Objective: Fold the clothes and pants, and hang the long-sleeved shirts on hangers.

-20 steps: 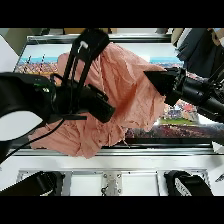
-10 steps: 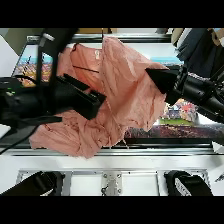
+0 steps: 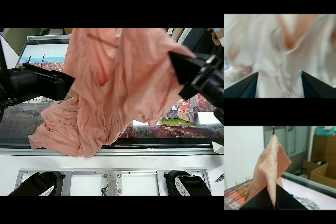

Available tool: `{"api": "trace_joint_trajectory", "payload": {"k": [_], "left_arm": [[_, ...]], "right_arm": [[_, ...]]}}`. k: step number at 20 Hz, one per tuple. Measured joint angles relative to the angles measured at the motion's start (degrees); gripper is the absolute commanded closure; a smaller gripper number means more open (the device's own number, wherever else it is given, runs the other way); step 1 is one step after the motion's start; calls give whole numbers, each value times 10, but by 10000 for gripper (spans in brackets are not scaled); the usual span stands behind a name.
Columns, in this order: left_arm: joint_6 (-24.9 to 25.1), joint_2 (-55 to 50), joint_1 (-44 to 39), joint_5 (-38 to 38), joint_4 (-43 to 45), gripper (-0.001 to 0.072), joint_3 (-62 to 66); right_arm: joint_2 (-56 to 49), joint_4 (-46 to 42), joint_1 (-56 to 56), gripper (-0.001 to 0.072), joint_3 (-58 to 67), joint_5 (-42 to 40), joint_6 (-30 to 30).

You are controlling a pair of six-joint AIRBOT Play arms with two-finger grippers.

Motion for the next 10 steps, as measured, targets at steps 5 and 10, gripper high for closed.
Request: {"api": "trace_joint_trajectory", "payload": {"k": [5, 10], "left_arm": [[-10, 30, 16, 33, -4, 697, -72], [-12, 29, -2, 84, -5, 697, -111]], "right_arm": [[66, -39, -112, 713, 0, -63, -6], [111, -78, -266, 713, 0, -126, -3]]}}
